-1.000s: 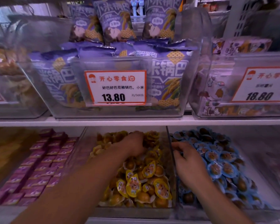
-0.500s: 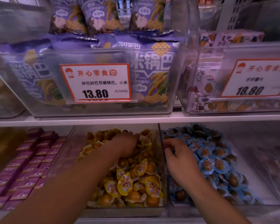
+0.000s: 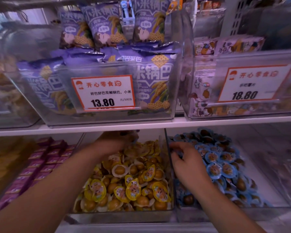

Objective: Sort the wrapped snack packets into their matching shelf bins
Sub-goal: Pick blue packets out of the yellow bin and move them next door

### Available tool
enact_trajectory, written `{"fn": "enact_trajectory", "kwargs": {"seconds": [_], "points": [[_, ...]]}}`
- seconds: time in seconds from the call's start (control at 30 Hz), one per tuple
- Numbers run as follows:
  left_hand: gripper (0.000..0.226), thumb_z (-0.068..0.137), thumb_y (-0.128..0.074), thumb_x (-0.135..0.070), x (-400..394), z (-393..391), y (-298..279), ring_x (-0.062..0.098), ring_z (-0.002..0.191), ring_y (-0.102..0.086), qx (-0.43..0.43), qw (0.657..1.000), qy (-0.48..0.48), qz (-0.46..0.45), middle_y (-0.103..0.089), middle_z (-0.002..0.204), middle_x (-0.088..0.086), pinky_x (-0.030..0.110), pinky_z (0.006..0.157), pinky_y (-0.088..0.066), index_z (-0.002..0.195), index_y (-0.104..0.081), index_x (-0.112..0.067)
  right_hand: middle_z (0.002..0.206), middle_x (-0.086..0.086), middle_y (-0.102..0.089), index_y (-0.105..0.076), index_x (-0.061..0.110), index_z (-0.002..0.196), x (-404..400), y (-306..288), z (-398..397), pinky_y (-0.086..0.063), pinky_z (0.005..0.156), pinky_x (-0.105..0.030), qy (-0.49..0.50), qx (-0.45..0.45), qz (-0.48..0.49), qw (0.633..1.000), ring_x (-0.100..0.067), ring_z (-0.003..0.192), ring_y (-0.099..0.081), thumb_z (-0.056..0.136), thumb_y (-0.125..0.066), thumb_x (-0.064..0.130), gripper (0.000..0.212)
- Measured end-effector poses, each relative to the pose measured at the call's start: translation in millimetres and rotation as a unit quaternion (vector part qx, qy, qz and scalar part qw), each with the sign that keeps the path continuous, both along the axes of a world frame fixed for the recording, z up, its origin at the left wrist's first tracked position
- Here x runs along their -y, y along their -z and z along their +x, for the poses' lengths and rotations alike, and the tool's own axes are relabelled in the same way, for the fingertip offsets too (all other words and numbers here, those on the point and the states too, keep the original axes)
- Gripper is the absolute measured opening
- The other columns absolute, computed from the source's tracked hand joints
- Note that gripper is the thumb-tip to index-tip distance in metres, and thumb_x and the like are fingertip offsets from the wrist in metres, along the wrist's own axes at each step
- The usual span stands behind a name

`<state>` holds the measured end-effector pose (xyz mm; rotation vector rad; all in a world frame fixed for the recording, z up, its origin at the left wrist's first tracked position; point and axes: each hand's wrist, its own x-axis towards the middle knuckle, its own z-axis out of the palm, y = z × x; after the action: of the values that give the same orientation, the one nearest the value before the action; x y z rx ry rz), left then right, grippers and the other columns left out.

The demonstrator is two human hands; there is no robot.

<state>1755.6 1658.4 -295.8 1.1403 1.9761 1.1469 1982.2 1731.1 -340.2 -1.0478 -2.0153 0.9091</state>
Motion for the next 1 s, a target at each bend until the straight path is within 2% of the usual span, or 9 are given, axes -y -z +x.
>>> {"fn": "enact_trajectory", "kwargs": {"seconds": [0.1,0.2,0.3,0.43,0.57,0.77,0.83,0.9,1.0], "points": [[0.015,0.09,-0.057,0.005,17,40,-12,0.021,0.066,-0.066,0.34,0.926,-0.093,0.132,-0.071,0.085,0.016,0.026,0.05,-0.052,0.09,-0.071,-0.001,0.107,0.006,-0.06,-0.065,0.023,0.113,10,-19,4,-0.043,0.085,-0.018,0.023,-0.111,0.096,0.989,-0.01,0.101,-0.059,0.091,-0.057,0.016,0.024],[0.015,0.092,-0.053,0.007,31,87,-14,0.019,0.06,-0.065,0.393,0.899,-0.124,0.15,-0.067,0.079,0.019,0.023,0.049,-0.053,0.098,-0.066,0.008,0.108,0.021,-0.05,-0.054,0.038,0.122,31,-34,8,-0.039,0.082,-0.007,-0.061,-0.117,0.149,0.98,0.001,0.101,-0.054,0.091,-0.054,0.051,0.034],[0.02,0.092,-0.053,0.003,39,124,-16,0.027,0.081,-0.067,0.448,0.873,-0.114,0.154,-0.067,0.097,0.028,0.029,0.065,-0.059,0.107,-0.063,0.012,0.127,0.02,-0.04,-0.04,0.038,0.14,49,-34,8,-0.041,0.094,-0.013,-0.152,0.006,0.191,0.97,0.004,0.115,-0.047,0.09,-0.04,0.073,0.061],[0.036,0.102,-0.041,-0.016,49,135,-30,0.031,0.108,-0.066,0.536,0.831,-0.074,0.132,-0.066,0.119,0.025,0.036,0.085,-0.057,0.122,-0.06,0.008,0.131,0.012,-0.044,-0.047,0.028,0.141,48,-34,14,-0.041,0.1,-0.021,-0.154,0.049,0.23,0.96,-0.003,0.12,-0.045,0.098,-0.033,0.062,0.057],[0.049,0.099,-0.041,-0.03,69,128,-41,0.03,0.117,-0.063,0.587,0.798,0.016,0.133,-0.064,0.126,0.022,0.035,0.093,-0.052,0.128,-0.057,0.006,0.123,0.011,-0.052,-0.055,0.023,0.133,51,-35,16,-0.043,0.093,-0.014,-0.128,-0.045,0.188,0.973,0.003,0.112,-0.052,0.099,-0.049,0.045,0.041],[0.053,0.089,-0.046,-0.041,63,132,-30,0.023,0.113,-0.067,0.468,0.872,0.073,0.126,-0.07,0.12,0.012,0.033,0.087,-0.058,0.126,-0.059,-0.007,0.095,0.012,-0.071,-0.069,0.034,0.105,46,-37,22,-0.057,0.069,-0.021,-0.062,-0.22,0.018,0.973,-0.005,0.086,-0.07,0.086,-0.067,0.039,0.02],[0.035,0.093,-0.05,-0.038,60,117,-20,0.019,0.105,-0.07,0.275,0.953,0.06,0.116,-0.075,0.11,-0.001,0.031,0.081,-0.059,0.119,-0.065,-0.019,0.081,0.012,-0.072,-0.069,0.031,0.099,26,-37,37,-0.051,0.058,-0.013,-0.004,-0.217,0.012,0.976,-0.002,0.073,-0.069,0.086,-0.069,0.032,0.013],[0.019,0.098,-0.055,-0.027,61,91,-9,0.011,0.095,-0.071,-0.017,0.993,0.034,0.109,-0.075,0.102,-0.009,0.029,0.083,-0.057,0.112,-0.068,-0.028,0.08,0.011,-0.071,-0.068,0.03,0.103,-1,-33,62,-0.049,0.058,-0.011,0.045,-0.069,0.046,0.996,-0.004,0.076,-0.068,0.088,-0.067,0.03,0.014],[0.038,0.089,-0.062,-0.049,62,65,10,-0.004,0.099,-0.061,-0.258,0.958,0.122,-0.014,-0.064,0.12,-0.012,0.019,0.09,-0.049,0.125,-0.059,-0.036,0.117,0.002,-0.068,-0.068,0.026,0.12,-19,-15,81,-0.05,0.09,-0.03,0.063,0.279,0.131,0.949,-0.022,0.114,-0.06,0.09,-0.059,0.042,0.035]]}}
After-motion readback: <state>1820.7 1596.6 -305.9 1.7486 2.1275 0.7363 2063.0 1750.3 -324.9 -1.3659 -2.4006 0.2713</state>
